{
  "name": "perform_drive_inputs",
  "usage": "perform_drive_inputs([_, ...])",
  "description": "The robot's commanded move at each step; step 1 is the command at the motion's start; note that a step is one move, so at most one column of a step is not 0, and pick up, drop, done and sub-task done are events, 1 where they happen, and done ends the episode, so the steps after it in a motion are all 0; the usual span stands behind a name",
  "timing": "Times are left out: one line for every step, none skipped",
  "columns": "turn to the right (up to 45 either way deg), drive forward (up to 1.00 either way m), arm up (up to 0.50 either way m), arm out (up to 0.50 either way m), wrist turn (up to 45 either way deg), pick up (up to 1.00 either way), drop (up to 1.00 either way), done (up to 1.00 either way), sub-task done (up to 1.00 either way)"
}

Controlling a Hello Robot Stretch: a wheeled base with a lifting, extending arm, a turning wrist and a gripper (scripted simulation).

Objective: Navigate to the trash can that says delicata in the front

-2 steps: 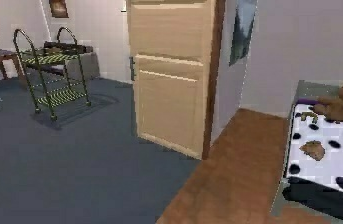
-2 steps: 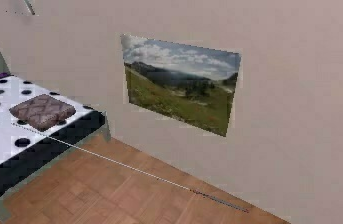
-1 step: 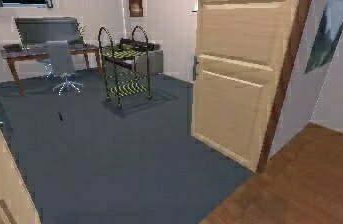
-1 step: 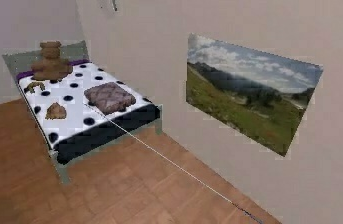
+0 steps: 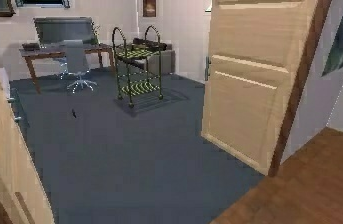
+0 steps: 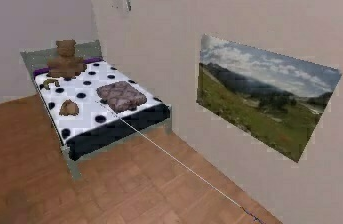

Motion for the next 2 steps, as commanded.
perform_drive_inputs([0.0,0.05,0.0,0.0,0.0,0.0,0.0,0.0,0.0])
perform_drive_inputs([6.0,0.0,0.0,0.0,0.0,0.0,0.0,0.0,0.0])
